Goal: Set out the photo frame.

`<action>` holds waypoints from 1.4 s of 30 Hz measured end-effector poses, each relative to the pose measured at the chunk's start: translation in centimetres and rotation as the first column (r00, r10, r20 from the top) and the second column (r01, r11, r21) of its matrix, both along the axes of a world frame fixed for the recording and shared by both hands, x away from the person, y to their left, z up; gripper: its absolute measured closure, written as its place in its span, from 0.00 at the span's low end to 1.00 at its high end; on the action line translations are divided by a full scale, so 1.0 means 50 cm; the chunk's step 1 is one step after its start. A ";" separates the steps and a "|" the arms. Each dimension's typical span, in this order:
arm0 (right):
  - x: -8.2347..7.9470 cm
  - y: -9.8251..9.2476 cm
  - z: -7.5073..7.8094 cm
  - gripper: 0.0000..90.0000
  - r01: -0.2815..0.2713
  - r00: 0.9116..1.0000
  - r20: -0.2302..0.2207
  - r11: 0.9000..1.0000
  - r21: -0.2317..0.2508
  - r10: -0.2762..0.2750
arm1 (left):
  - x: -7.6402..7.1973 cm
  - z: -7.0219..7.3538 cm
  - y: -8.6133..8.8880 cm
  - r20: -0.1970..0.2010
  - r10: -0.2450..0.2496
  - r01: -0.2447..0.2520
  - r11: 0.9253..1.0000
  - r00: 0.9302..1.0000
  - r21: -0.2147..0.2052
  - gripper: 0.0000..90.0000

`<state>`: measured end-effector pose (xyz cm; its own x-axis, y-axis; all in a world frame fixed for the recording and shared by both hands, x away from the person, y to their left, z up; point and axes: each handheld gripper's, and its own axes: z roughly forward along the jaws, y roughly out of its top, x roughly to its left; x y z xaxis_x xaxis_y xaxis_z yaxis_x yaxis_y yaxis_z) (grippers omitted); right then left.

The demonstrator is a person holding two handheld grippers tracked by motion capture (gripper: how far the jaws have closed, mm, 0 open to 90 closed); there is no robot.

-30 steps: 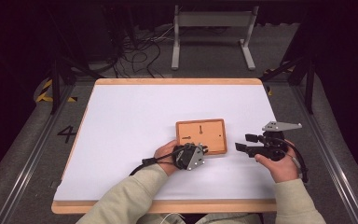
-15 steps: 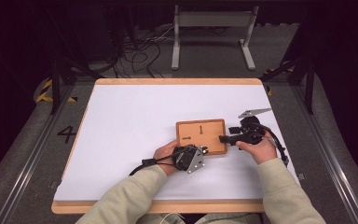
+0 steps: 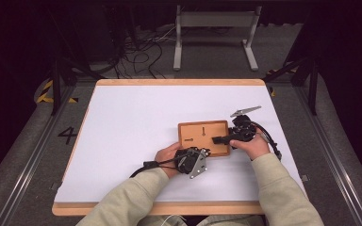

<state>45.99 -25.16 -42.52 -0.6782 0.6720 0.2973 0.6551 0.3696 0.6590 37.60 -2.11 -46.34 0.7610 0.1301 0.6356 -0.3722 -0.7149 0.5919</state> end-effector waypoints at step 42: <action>-0.047 0.007 0.016 0.44 -0.176 0.980 0.083 0.981 -0.075 0.182 | -0.008 0.061 0.194 -0.444 -0.020 -0.072 0.979 0.896 -0.189 0.50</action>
<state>43.63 -24.79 -41.70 -0.8113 0.5532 0.1891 0.5140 0.5207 0.6817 37.18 7.59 -43.27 0.9511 0.2399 0.1946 -0.0229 -0.5737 0.8188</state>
